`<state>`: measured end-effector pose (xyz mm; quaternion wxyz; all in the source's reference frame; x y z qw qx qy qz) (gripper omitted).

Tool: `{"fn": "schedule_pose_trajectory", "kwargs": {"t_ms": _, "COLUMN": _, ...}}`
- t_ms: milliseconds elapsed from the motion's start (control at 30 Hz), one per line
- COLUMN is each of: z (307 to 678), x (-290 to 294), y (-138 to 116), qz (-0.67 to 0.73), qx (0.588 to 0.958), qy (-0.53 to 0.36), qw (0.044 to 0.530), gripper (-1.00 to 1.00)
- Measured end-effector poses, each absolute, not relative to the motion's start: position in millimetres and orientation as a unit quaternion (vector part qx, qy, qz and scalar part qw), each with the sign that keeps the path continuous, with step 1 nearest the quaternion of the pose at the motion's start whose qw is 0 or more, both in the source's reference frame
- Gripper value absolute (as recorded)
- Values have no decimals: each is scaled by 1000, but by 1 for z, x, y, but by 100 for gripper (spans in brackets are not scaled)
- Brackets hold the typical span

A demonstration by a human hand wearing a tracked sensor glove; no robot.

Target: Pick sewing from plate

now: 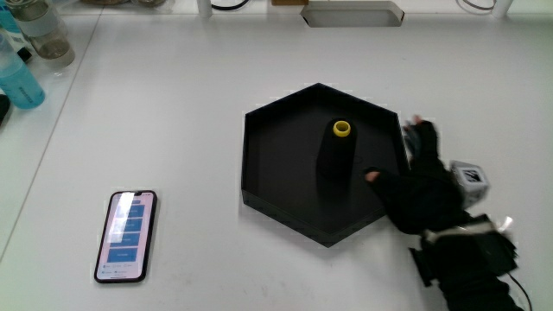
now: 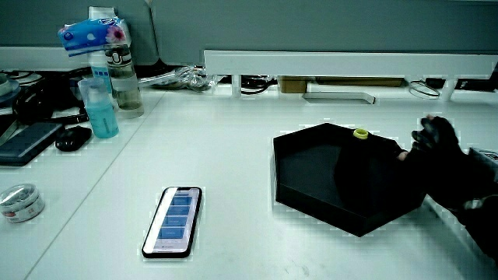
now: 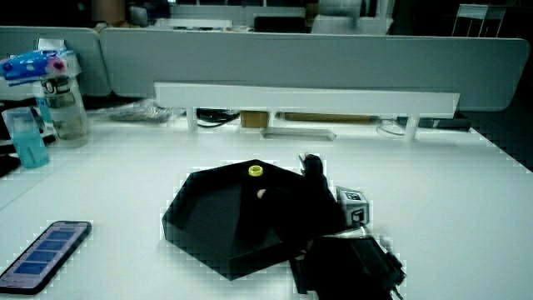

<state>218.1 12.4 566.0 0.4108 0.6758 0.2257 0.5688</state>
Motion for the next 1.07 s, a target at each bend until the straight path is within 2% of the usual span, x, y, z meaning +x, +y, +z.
{"fn": "schedule_pose_trajectory", "kwargs": {"t_ms": 67, "z": 565, "x": 210, "y": 9, "qz": 564, "qx": 670, "qy": 243, "qw": 416, "gripper": 0}}
{"fn": "schedule_pose_trajectory", "kwargs": {"t_ms": 100, "z": 569, "x": 210, "y": 6, "qz": 543, "qx": 711, "qy": 232, "qw": 381, "gripper": 0}}
{"fn": "schedule_pose_trajectory", "kwargs": {"t_ms": 167, "z": 568, "x": 212, "y": 6, "qz": 534, "qx": 726, "qy": 244, "qw": 358, "gripper": 0}}
{"fn": "schedule_pose_trajectory", "kwargs": {"t_ms": 333, "z": 556, "x": 211, "y": 7, "qz": 505, "qx": 761, "qy": 263, "qw": 310, "gripper": 38}}
{"fn": "schedule_pose_trajectory", "kwargs": {"t_ms": 600, "z": 553, "x": 211, "y": 8, "qz": 504, "qx": 773, "qy": 267, "qw": 279, "gripper": 100}}
{"fn": "schedule_pose_trajectory", "kwargs": {"t_ms": 933, "z": 551, "x": 228, "y": 8, "qz": 541, "qx": 755, "qy": 272, "qw": 252, "gripper": 100}}
{"fn": "schedule_pose_trajectory", "kwargs": {"t_ms": 1000, "z": 540, "x": 238, "y": 4, "qz": 548, "qx": 761, "qy": 259, "qw": 233, "gripper": 100}}
{"fn": "schedule_pose_trajectory", "kwargs": {"t_ms": 1067, "z": 557, "x": 263, "y": 2, "qz": 546, "qx": 753, "qy": 285, "qw": 234, "gripper": 100}}
